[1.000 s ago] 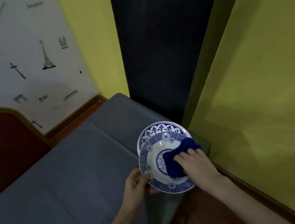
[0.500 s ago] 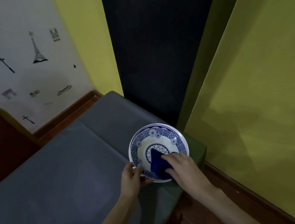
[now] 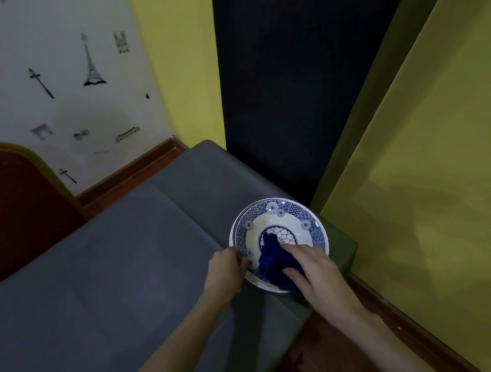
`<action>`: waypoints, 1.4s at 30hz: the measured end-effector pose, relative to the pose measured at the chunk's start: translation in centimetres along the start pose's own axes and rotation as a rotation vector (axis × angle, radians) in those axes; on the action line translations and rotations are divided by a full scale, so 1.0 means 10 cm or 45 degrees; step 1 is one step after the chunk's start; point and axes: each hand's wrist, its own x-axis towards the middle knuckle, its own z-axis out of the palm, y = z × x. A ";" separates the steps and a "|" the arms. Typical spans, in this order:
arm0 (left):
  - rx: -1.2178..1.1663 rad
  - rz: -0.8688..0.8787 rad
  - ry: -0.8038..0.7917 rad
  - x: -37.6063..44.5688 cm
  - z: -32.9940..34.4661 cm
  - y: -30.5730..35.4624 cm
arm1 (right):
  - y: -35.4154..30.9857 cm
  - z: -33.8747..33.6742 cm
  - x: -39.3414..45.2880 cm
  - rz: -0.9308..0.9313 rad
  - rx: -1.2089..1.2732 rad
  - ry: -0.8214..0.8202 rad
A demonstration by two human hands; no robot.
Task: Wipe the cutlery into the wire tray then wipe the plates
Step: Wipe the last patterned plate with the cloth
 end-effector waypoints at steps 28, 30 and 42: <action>-2.298 -0.583 0.371 -2.61 -1.00 -2.61 | -2.79 1.97 -0.25 -0.982 0.066 -0.906; -2.244 -0.567 0.465 -2.71 -1.00 -2.82 | -2.92 2.15 -0.29 -1.016 0.074 -0.950; -0.256 -0.653 0.673 -2.62 -0.76 -3.47 | -2.61 2.73 -0.65 -1.004 -0.345 -0.995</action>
